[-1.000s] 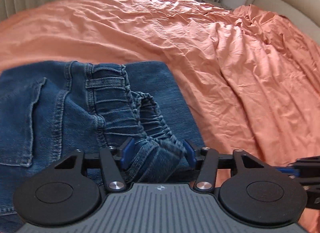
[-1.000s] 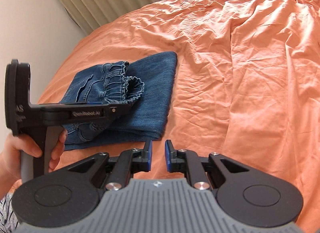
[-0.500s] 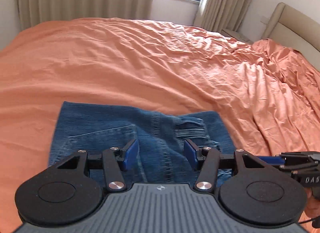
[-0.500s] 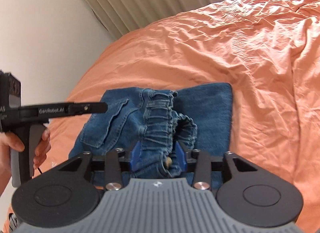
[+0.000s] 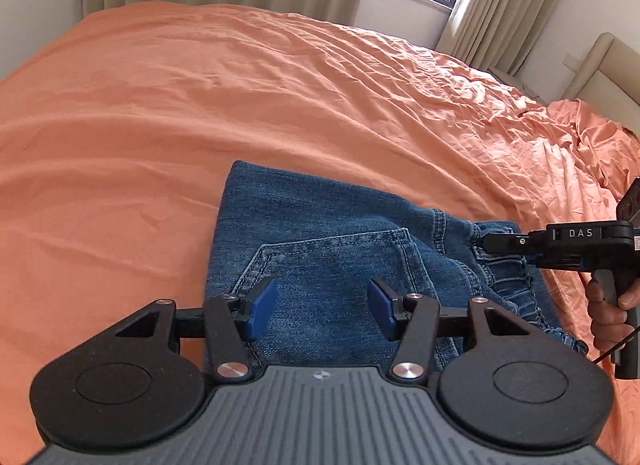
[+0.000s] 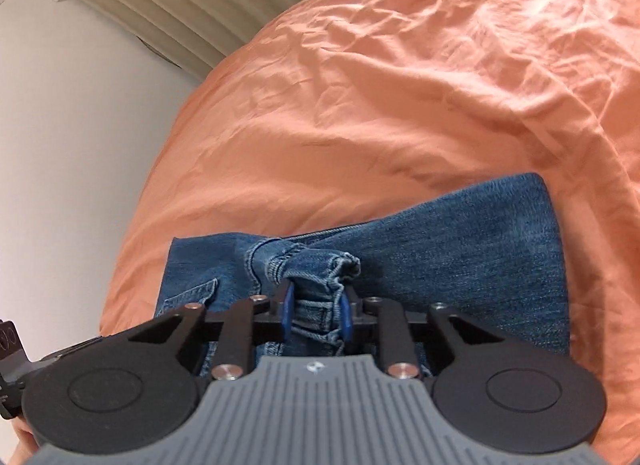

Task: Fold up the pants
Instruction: 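Grasp the elastic waistband with the right tool and pull it flat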

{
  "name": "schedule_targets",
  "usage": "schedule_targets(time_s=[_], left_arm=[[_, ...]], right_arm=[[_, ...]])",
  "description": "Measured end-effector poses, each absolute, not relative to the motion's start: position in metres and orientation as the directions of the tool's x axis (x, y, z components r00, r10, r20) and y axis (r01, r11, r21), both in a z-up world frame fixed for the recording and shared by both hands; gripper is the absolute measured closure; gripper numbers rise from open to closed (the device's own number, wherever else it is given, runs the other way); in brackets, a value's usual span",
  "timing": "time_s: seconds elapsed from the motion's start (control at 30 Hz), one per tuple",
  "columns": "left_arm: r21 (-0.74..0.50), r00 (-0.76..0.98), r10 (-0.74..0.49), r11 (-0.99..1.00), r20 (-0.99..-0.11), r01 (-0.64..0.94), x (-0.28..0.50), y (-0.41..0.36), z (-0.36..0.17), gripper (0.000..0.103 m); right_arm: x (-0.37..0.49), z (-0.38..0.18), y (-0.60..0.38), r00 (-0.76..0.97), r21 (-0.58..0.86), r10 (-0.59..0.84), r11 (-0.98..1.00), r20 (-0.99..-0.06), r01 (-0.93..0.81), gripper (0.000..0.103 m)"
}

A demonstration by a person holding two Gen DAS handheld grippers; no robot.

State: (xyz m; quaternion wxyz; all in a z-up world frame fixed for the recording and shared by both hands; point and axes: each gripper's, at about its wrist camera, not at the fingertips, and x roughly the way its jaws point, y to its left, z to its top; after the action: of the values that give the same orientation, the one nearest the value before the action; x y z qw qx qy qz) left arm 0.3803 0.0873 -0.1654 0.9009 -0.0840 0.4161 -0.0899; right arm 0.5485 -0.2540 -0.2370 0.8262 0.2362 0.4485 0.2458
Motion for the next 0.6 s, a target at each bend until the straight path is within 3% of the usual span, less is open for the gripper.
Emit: schedule_targets(time_s=[0.1,0.23,0.43,0.6], left_arm=[[-0.257,0.654,-0.255,0.962,-0.712,0.096,0.375,0.091,-0.161,0.047],[-0.299,0.678,-0.3,0.946,-0.671,0.123,0.365,0.094,-0.147,0.047],[-0.237,0.661,-0.251,0.965,-0.708,0.113,0.368,0.084,-0.152,0.049],[-0.217,0.632,-0.214,0.973,-0.744,0.074,0.374,0.086,-0.167,0.05]], right_arm=[[0.523,-0.191,-0.254,0.513,0.603,0.645,0.749,-0.567,-0.275,0.093],[0.488,-0.148,-0.273,0.526,0.696,0.702,0.67,-0.48,-0.259,0.094],[0.486,-0.203,-0.3,0.517,0.677,0.607,0.733,-0.603,-0.071,0.094],[0.492,-0.24,-0.299,0.511,0.638,0.562,0.769,-0.651,-0.032,0.089]])
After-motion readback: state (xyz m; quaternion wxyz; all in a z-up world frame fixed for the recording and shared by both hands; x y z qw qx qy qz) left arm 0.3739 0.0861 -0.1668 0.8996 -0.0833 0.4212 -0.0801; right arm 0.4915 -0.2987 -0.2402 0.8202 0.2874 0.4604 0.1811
